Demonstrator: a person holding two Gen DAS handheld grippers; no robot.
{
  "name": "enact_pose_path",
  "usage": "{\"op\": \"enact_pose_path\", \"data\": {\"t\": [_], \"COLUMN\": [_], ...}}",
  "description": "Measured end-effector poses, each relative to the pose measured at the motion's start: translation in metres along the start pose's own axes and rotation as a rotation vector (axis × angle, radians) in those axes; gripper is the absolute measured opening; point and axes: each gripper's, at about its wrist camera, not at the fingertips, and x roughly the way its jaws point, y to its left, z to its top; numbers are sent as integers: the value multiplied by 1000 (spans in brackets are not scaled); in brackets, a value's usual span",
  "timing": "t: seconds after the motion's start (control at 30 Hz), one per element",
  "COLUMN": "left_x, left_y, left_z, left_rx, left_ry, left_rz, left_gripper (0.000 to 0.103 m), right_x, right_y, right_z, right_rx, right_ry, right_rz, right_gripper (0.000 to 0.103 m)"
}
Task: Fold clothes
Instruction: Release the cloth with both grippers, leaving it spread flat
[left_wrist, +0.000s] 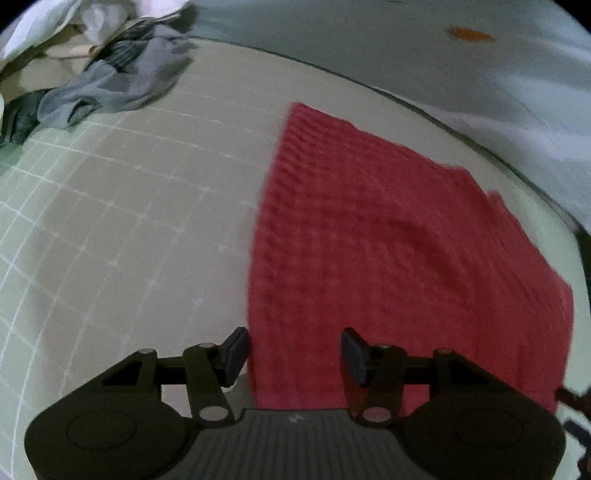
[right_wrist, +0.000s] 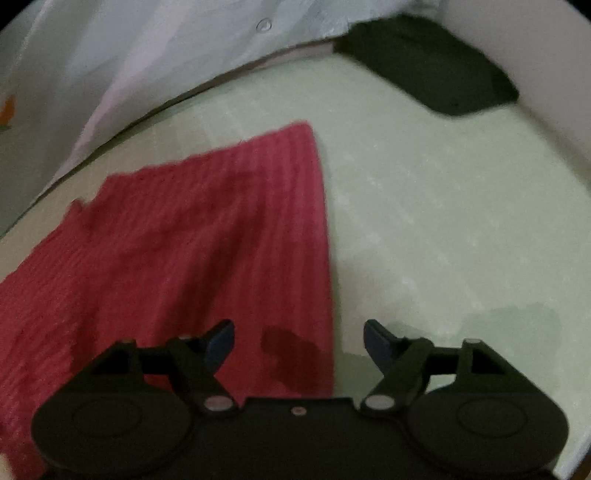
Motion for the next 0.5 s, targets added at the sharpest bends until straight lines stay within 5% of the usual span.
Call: {"op": "enact_pose_path", "data": {"t": [0.3, 0.37, 0.43, 0.5], "left_x": [-22, -24, -25, -25], "left_y": [-8, -9, -10, -9], "left_z": [-44, -50, -56, -62], "left_rx": [-48, -52, -59, -72], "left_ry": [-14, -11, -10, -1], "left_rz": [8, 11, 12, 13], "left_gripper": [59, 59, 59, 59], "right_x": [-14, -17, -18, -24], "right_y": [22, 17, 10, 6], "right_z": [-45, -49, -52, -56], "right_rx": [-250, -254, -255, -280], "right_ry": [50, 77, 85, 74], "right_rz": [68, 87, 103, 112], "right_gripper": [79, 55, 46, 22]}}
